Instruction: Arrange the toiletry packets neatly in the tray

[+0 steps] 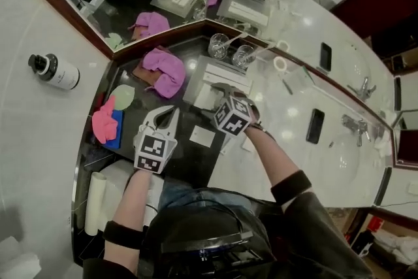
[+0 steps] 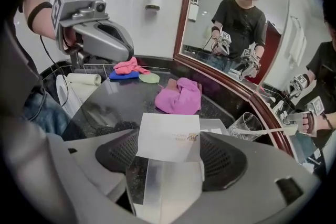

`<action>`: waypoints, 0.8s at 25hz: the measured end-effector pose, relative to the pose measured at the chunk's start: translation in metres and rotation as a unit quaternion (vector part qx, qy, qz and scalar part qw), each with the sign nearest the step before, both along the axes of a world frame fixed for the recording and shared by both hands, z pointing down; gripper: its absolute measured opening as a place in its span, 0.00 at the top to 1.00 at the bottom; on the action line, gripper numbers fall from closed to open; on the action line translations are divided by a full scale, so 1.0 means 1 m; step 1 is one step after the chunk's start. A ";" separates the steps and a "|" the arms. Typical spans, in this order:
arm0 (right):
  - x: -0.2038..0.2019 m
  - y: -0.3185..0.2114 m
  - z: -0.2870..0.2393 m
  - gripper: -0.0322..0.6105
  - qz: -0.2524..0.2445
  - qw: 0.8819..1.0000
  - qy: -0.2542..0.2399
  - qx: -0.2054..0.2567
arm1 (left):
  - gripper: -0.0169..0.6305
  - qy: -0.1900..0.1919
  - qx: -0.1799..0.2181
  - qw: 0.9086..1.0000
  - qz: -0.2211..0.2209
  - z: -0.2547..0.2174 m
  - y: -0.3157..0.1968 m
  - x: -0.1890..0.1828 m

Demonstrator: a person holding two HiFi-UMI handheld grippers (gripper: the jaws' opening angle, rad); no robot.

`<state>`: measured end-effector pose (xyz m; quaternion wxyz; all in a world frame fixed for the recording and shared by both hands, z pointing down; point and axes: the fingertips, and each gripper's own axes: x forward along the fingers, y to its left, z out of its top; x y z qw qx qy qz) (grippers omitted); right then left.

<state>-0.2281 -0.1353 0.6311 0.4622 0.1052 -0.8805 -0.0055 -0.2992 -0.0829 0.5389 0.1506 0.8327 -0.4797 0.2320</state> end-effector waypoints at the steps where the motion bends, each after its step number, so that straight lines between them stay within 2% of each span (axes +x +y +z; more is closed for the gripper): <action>1: -0.003 -0.003 0.005 0.36 -0.002 1.000 0.005 0.000 | 0.97 0.001 -0.002 1.000 -0.004 0.002 -0.001 -0.003; 11: -0.014 -0.023 0.039 0.35 -0.010 0.999 0.035 -0.013 | 0.97 0.003 -0.013 0.999 -0.033 0.015 -0.005 -0.033; 20: -0.018 -0.032 0.043 0.31 -0.002 0.999 0.029 -0.017 | 0.97 0.005 -0.018 0.999 -0.035 0.019 -0.012 -0.034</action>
